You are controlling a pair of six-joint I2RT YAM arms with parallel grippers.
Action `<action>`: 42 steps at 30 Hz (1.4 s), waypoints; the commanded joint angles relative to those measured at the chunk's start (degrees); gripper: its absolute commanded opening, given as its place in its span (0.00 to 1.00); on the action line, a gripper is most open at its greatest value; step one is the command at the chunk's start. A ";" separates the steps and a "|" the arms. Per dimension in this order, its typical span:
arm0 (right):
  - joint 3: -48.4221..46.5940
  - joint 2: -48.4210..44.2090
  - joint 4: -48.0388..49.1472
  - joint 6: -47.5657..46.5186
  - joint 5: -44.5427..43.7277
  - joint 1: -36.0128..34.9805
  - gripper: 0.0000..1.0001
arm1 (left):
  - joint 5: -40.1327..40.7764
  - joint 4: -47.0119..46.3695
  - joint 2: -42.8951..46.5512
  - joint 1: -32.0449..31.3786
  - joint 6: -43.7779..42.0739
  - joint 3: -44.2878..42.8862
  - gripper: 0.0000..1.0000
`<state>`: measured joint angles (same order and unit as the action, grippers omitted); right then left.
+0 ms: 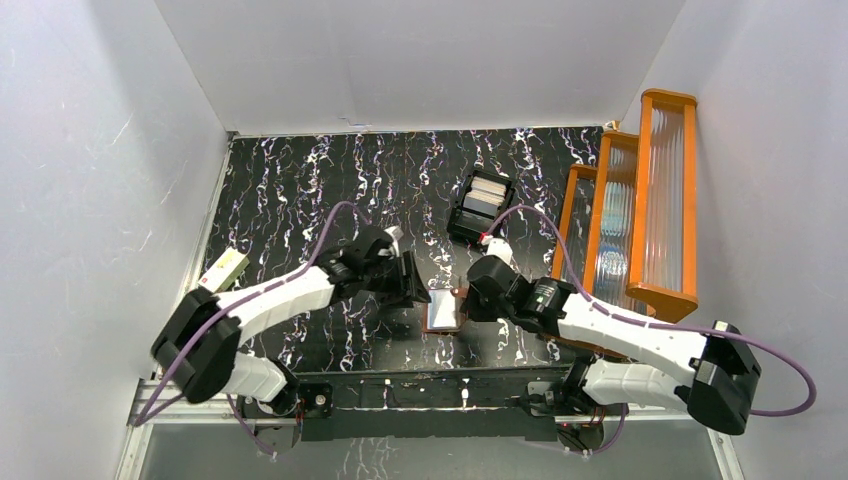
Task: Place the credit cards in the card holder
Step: Open the card holder at the center of the board.
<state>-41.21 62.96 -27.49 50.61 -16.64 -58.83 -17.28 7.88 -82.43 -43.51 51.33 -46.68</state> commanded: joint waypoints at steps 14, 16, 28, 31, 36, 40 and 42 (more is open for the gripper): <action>-2.60 -8.06 16.02 0.15 4.96 0.12 0.00 | -12.85 0.26 25.69 13.09 -1.38 10.96 0.89; -3.05 -8.76 16.16 0.44 5.38 0.12 0.00 | -14.26 -1.09 26.61 13.41 -0.46 11.53 0.89; 0.08 -15.63 22.65 3.97 6.89 0.12 0.00 | -19.94 -7.52 26.54 13.91 -0.22 11.36 0.90; 0.62 -16.88 23.18 4.30 6.56 0.12 0.00 | -16.27 -2.94 26.64 13.90 -2.02 10.49 0.90; 1.39 -18.81 24.05 4.49 6.40 0.12 0.00 | -8.97 4.87 27.48 14.28 -2.44 9.41 0.90; 1.60 -19.77 24.24 5.10 6.77 0.14 0.00 | -17.01 -11.18 29.58 14.94 7.51 15.88 0.84; 2.05 -20.34 24.76 5.51 7.00 0.12 0.00 | -19.32 -22.80 31.40 15.03 13.56 19.45 0.82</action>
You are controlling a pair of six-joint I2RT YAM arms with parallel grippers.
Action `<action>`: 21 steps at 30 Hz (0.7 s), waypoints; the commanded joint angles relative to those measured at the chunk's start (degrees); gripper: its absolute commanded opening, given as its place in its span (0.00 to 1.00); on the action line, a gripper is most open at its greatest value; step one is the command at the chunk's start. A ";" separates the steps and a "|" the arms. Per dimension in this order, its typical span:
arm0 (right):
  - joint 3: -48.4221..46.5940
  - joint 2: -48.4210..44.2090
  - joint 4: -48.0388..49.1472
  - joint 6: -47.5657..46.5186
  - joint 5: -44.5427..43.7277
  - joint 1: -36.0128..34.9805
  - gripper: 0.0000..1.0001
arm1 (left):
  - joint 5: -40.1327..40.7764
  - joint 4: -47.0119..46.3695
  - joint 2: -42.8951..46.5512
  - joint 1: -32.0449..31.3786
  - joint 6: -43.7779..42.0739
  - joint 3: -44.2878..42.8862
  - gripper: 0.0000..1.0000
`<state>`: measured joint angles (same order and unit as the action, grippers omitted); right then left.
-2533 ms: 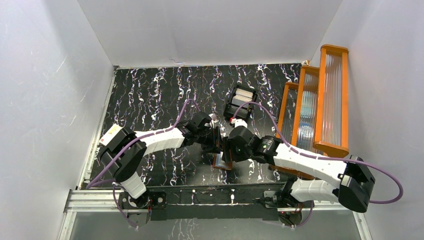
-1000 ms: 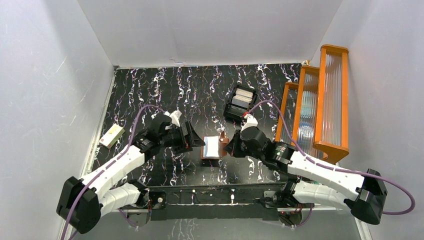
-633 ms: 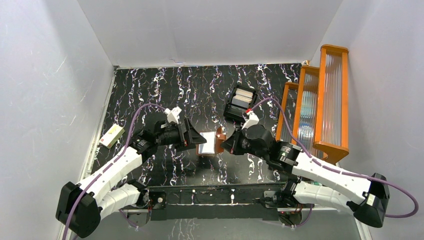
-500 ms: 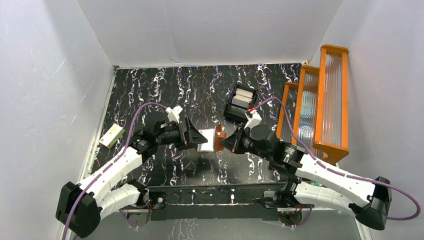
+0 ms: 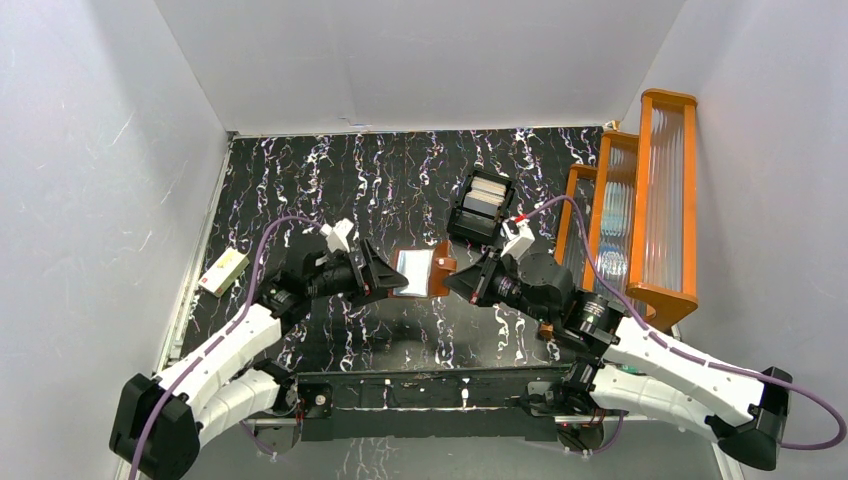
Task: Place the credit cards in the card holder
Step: Open the card holder at the center of the board.
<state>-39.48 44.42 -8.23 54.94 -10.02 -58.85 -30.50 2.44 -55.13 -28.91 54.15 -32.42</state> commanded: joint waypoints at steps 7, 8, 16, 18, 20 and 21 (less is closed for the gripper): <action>1.14 -2.29 7.04 1.42 1.40 0.18 0.00 | -8.82 -27.76 8.14 0.43 13.51 7.43 0.68; 1.25 -2.24 7.42 1.36 1.62 0.14 0.00 | -8.81 -28.40 8.38 0.44 13.74 7.68 0.65; 2.81 -2.79 9.79 1.08 2.93 0.14 0.00 | -8.36 -27.78 7.16 0.50 12.34 6.82 0.50; 2.83 -3.15 9.66 0.76 2.99 0.14 0.00 | -8.62 -29.60 6.55 0.44 13.02 7.00 0.46; 2.83 -3.50 9.43 0.38 2.94 0.14 0.00 | -8.70 -30.82 6.00 0.43 13.68 7.00 0.43; 2.93 -3.61 9.34 0.35 2.98 0.14 0.00 | -8.78 -30.95 5.66 0.43 13.73 6.83 0.41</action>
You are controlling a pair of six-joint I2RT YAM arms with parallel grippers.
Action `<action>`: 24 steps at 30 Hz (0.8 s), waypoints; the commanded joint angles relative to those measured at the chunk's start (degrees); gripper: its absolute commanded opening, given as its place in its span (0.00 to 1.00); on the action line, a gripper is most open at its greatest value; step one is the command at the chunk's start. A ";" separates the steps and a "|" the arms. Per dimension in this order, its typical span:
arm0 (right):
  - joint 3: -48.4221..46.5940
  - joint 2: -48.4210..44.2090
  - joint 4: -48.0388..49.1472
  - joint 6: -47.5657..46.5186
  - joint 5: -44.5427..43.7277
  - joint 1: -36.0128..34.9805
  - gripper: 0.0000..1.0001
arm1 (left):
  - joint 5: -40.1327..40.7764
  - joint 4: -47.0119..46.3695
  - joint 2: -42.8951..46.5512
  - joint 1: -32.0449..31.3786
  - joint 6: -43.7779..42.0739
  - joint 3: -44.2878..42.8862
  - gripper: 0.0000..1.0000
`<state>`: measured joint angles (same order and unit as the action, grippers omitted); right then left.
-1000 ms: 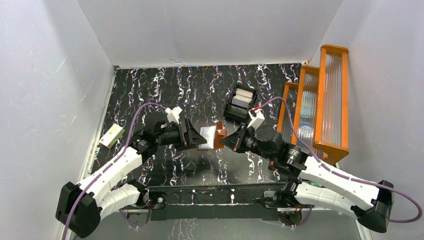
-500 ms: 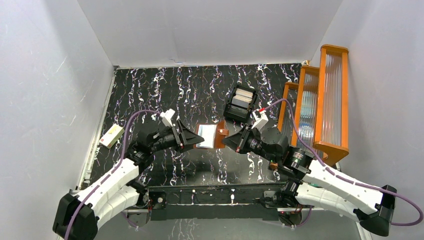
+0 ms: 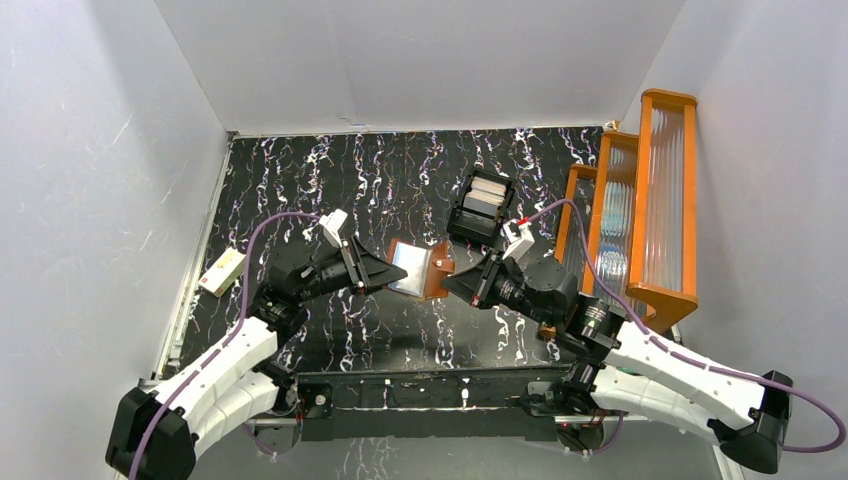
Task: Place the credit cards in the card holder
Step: Open the card holder at the center of the board.
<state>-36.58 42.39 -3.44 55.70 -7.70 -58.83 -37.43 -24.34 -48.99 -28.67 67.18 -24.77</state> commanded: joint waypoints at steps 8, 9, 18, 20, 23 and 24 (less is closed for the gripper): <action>1.36 -2.80 4.37 -0.10 0.53 0.14 0.00 | -2.33 -6.98 -1.04 0.34 2.34 -0.50 0.39; 1.56 -2.98 4.26 -0.05 0.52 0.12 0.00 | -2.37 -7.79 -0.88 0.28 2.79 -0.21 0.39; 2.35 -3.91 3.44 0.43 0.38 0.13 0.00 | -1.83 -13.67 -0.83 0.28 6.32 2.55 0.36; 2.27 -3.98 3.36 0.46 0.37 0.13 0.00 | -1.91 -13.96 -1.12 0.29 6.51 2.63 0.34; 2.24 -4.15 3.27 0.50 0.19 0.14 0.00 | -1.92 -12.12 -1.27 0.30 5.54 2.21 0.34; 2.23 -4.16 3.27 0.54 0.21 0.12 0.00 | -1.88 -10.81 -1.36 0.28 4.75 1.87 0.34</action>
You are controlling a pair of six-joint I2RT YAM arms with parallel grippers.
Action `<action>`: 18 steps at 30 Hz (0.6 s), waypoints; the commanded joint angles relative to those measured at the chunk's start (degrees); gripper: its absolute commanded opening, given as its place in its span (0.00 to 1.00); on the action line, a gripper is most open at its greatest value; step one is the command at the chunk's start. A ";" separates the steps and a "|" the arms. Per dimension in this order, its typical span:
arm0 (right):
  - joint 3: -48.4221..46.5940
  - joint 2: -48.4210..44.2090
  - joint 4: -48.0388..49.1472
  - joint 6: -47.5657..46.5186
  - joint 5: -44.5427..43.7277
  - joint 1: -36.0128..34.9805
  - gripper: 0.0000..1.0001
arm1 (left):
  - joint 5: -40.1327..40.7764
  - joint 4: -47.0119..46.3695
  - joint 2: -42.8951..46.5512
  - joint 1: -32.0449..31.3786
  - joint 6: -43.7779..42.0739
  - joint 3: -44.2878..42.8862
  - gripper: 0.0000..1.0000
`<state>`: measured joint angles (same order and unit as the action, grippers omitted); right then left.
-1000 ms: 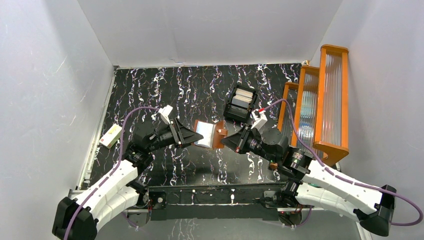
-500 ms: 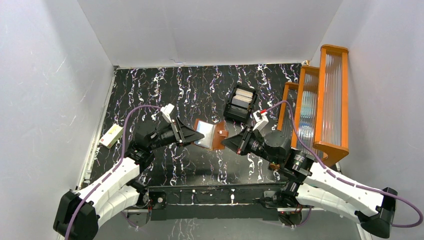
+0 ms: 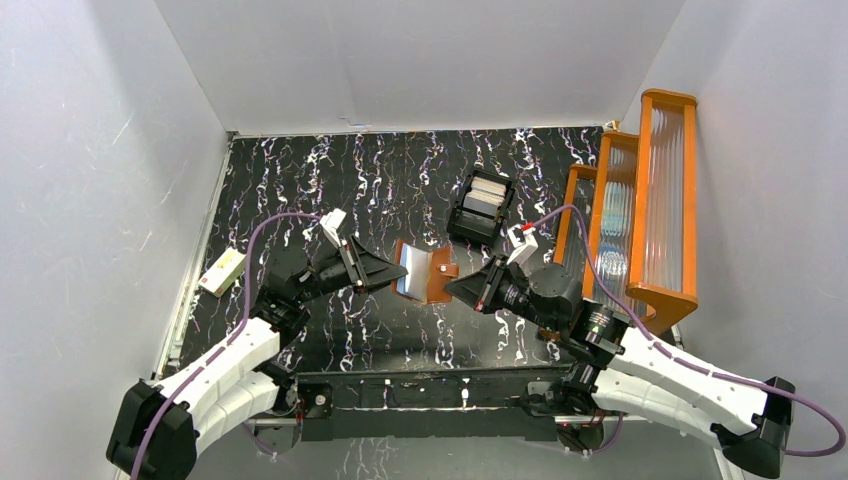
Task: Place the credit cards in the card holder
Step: Open the card holder at the center of the board.
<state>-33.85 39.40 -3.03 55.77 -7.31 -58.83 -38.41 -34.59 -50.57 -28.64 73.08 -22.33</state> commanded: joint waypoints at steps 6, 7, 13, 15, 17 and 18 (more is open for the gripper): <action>-0.44 -1.08 2.76 0.65 -0.16 0.14 0.00 | -0.15 5.22 0.59 0.31 -5.49 -2.15 0.24; -0.48 -0.96 2.84 0.66 -0.17 0.12 0.00 | -0.36 6.02 0.48 0.29 -6.19 -2.41 0.19; -0.11 -0.24 2.10 1.07 -1.17 0.12 0.00 | -0.86 5.50 3.20 0.26 -6.78 -2.16 0.27; -0.01 -0.67 1.52 0.94 -1.91 0.13 0.00 | -0.93 1.20 4.63 0.27 -4.44 -0.72 0.23; -0.05 -0.13 1.61 1.06 -1.49 0.14 0.00 | -1.46 -2.62 4.33 0.26 -2.33 0.73 0.21; 0.00 0.18 1.79 1.10 -1.26 0.12 0.00 | -1.63 -3.00 3.87 0.26 -2.23 1.02 0.19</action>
<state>-33.85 39.46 -3.29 56.47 -8.01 -58.83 -38.41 -31.66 -47.16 -28.60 68.84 -22.39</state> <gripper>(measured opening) 0.020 0.218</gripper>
